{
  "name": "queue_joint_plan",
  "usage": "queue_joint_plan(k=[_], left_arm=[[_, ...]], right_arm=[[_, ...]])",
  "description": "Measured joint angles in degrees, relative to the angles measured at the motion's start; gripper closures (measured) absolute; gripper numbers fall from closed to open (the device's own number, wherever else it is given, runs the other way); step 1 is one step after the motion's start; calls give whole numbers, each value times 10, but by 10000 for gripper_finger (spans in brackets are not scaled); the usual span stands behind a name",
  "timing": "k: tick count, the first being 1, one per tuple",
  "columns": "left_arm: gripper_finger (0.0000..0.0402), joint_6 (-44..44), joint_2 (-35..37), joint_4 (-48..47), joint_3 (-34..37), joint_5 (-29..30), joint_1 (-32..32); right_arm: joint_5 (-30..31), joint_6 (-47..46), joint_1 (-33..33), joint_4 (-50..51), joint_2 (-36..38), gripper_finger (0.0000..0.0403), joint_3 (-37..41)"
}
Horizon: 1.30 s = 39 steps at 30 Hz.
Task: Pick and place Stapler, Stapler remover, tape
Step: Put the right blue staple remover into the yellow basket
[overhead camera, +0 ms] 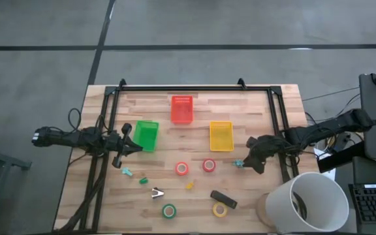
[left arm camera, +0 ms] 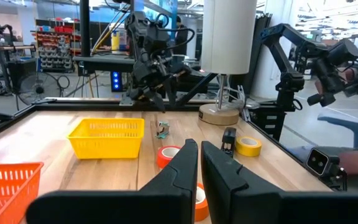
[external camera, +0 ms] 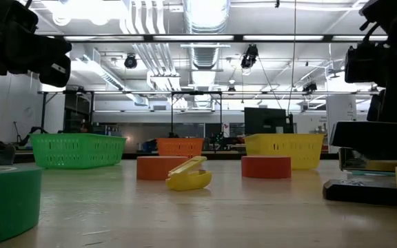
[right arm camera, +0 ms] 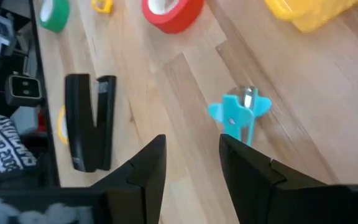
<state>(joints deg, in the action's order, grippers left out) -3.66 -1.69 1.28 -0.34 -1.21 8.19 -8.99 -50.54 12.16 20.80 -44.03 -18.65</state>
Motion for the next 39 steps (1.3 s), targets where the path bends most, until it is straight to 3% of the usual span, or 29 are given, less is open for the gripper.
queue_joint_plan(k=[16, 25, 39], left_arm=[[378, 0, 0, 0, 0, 0, 0], [378, 0, 0, 0, 0, 0, 0], [378, 0, 0, 0, 0, 0, 0]], right_arm=[[0, 12, 0, 5, -31, 270, -4], [59, 15, 0, 0, -52, 283, -1], [88, 64, 0, -44, -124, 285, -1]])
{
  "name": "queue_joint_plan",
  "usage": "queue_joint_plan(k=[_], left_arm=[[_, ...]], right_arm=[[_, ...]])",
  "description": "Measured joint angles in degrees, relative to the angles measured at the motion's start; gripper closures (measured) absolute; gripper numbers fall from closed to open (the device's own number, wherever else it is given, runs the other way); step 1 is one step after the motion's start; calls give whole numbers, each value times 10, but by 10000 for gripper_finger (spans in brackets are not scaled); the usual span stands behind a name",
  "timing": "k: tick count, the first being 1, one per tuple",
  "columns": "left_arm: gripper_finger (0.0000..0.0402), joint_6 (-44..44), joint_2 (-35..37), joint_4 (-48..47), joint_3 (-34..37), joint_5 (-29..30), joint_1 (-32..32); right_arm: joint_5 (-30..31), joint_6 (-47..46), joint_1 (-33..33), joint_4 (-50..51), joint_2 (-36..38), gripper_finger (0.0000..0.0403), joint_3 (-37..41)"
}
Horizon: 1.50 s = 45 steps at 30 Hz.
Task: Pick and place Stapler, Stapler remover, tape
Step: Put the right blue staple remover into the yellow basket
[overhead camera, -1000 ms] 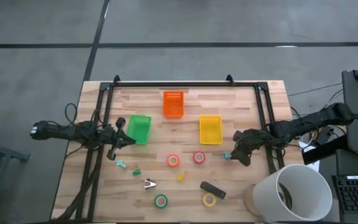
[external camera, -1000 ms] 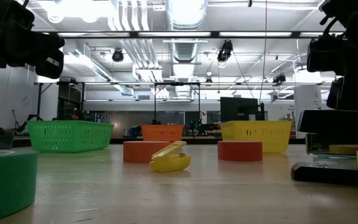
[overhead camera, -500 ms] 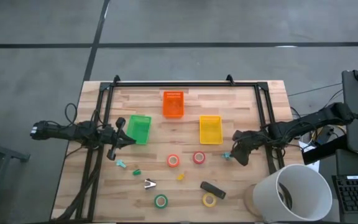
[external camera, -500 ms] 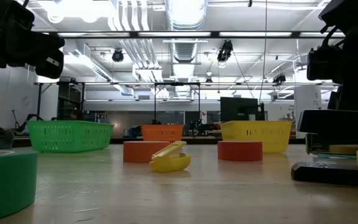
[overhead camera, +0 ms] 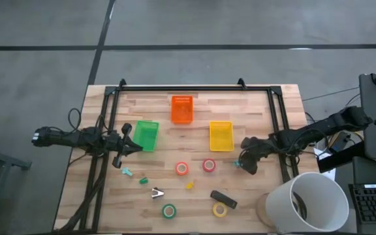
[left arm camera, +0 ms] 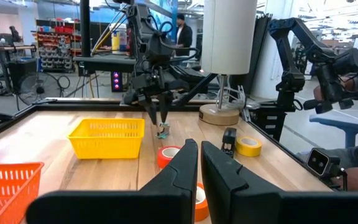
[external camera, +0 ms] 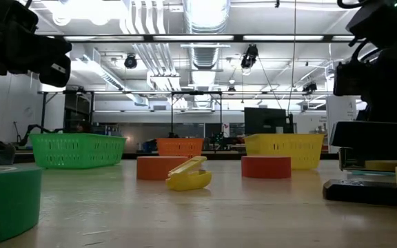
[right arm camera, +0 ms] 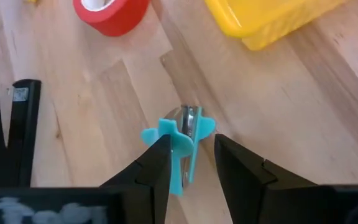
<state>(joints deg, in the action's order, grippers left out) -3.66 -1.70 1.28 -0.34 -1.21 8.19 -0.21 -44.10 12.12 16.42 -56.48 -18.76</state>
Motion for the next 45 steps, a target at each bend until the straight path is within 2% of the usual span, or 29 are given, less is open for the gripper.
queue_joint_plan(k=[8, 17, 31, 35, 41, 45], left_arm=[[378, 0, 0, 0, 0, 0, 0], [378, 0, 0, 0, 0, 0, 0], [378, 0, 0, 0, 0, 0, 0], [378, 0, 0, 0, 0, 0, 0], [378, 0, 0, 0, 0, 0, 0], [378, 0, 0, 0, 0, 0, 0]], right_arm=[[-2, 3, 0, -24, -26, 318, -2], [-5, 12, 0, -36, -30, 390, -7], [-27, 51, 0, -32, -26, 395, -97], [21, 84, 0, -32, -26, 395, -127], [152, 99, 0, -32, -26, 394, -140], [217, 91, -2, -32, -36, 394, -131]])
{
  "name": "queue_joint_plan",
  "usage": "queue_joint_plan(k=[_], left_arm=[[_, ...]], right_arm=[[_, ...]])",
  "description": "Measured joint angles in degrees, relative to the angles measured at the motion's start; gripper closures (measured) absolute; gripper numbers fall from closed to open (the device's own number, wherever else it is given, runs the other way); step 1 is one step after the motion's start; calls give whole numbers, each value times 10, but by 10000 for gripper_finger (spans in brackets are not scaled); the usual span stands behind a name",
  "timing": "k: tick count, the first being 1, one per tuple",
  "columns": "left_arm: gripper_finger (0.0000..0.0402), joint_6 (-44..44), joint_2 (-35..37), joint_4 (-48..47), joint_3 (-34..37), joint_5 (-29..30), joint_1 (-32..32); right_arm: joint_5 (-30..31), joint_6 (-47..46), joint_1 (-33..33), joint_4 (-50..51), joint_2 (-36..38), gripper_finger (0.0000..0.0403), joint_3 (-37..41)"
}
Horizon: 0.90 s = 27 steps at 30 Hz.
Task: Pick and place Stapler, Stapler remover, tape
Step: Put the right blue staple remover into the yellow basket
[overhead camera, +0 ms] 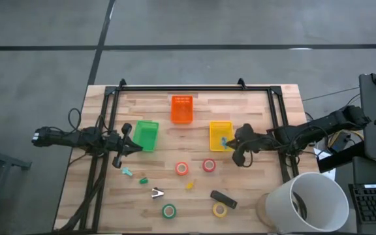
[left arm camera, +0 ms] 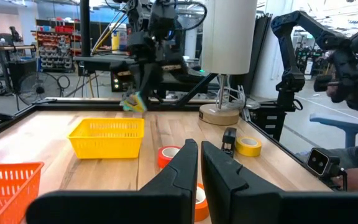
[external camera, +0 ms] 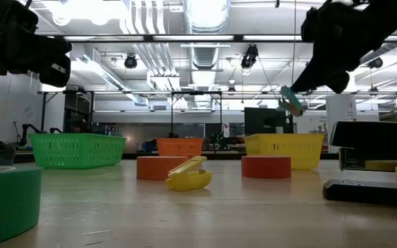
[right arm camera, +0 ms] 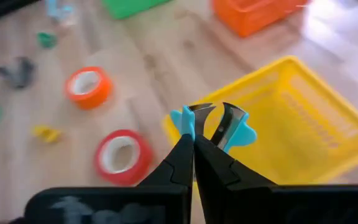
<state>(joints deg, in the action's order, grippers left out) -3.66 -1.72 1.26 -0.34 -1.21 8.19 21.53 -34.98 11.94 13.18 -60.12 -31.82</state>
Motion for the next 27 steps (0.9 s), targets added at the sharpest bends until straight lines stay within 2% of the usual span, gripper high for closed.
queue_joint_plan(k=[7, 17, 27], left_arm=[[378, 0, 0, 0, 0, 0, 0], [378, 0, 0, 0, 0, 0, 0], [378, 0, 0, 0, 0, 0, 0]], right_arm=[[54, -12, -5, -7, -44, 394, 2], [56, -8, -13, -58, -130, 394, 2], [56, -8, -12, -64, -139, 394, 2]])
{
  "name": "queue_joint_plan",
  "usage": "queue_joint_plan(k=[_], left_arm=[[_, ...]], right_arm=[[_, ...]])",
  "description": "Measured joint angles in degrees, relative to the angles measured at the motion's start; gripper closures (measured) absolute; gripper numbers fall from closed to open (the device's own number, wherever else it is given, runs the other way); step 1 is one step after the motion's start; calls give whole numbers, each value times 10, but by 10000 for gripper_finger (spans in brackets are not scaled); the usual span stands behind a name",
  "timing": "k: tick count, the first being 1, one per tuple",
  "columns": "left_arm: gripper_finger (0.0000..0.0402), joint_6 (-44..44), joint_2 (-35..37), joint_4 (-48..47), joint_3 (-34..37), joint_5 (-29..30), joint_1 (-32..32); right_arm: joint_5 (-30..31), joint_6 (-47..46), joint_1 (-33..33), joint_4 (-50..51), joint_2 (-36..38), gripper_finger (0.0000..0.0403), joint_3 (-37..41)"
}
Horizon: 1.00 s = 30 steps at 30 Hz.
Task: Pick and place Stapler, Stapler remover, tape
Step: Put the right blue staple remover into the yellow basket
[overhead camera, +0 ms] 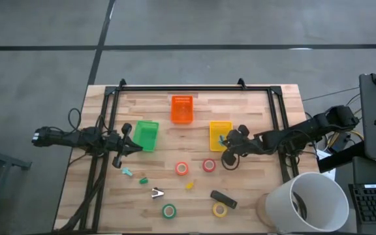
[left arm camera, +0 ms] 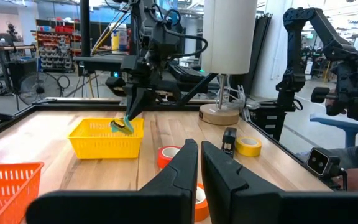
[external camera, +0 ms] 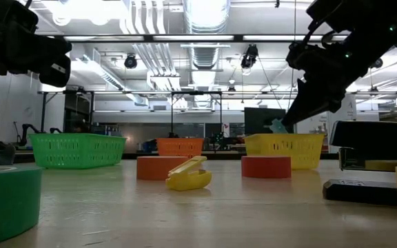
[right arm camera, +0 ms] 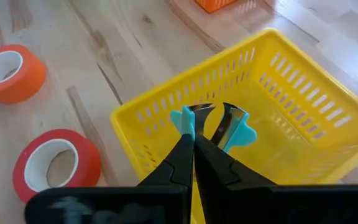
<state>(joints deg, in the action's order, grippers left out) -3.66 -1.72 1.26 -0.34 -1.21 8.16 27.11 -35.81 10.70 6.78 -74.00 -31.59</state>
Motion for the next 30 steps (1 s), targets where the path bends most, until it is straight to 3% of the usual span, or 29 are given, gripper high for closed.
queue_joint_plan(k=[24, 30], left_arm=[[378, 0, 0, 0, 0, 0, 0], [378, 0, 0, 0, 0, 0, 0]], right_arm=[[15, 3, 0, -2, -3, 393, 0], [15, 0, 0, -3, -3, 355, 0]])
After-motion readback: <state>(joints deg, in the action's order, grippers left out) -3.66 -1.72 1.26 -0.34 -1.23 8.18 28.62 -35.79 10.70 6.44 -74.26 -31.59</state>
